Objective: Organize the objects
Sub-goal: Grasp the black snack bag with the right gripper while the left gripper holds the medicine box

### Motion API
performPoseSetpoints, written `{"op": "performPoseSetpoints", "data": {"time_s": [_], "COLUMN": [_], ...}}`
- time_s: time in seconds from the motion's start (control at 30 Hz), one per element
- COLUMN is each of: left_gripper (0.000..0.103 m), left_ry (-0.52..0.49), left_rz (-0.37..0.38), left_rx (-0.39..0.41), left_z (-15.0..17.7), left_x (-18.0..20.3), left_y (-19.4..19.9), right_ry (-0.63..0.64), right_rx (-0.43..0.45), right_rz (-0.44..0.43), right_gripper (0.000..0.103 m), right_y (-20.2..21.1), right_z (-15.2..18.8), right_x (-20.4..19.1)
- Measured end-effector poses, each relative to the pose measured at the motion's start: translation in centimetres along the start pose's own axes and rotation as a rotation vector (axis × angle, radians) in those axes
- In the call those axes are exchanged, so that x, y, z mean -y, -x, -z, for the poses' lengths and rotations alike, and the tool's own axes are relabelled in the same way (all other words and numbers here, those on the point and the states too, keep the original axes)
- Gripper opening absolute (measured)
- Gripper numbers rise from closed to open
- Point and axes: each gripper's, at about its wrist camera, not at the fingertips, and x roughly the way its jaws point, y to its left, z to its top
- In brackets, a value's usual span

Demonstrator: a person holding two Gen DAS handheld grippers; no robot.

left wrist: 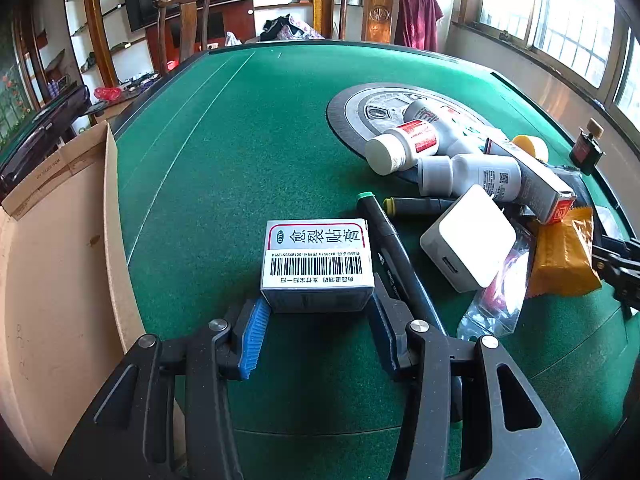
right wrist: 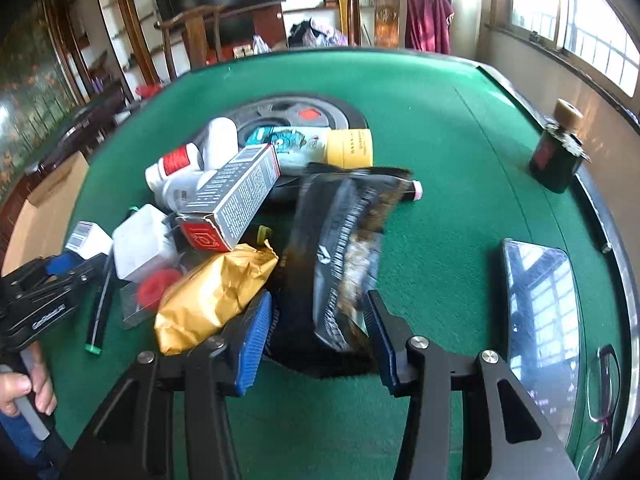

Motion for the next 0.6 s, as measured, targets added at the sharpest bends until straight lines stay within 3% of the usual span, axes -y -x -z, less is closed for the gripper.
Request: {"op": "performPoseSetpoints", "data": {"time_s": [0.13,0.33,0.43,0.6], "left_gripper": [0.046,0.047,0.046,0.045], "left_ry": [-0.001,-0.006,-0.009,0.003], "left_rz": [-0.001,-0.004,-0.001,0.012], "left_rx": [0.000,0.001,0.002,0.003], "left_z": [0.0,-0.1,0.0,-0.1], "left_x": [0.0,0.2,0.1,0.0], "left_y": [0.0,0.0,0.1,0.1], "right_ry": [-0.018,-0.113,-0.116,-0.125], "right_rx": [-0.014,-0.005,0.032,0.076], "right_rz": [0.118,0.118,0.114,0.065], "right_gripper": [0.052,0.055,0.046,0.043], "right_y": [-0.9,-1.8,-1.7,-1.4], "right_z": [-0.9,-1.3,-1.2,-1.1], "right_x": [-0.4,1.1,1.4,2.0]}}
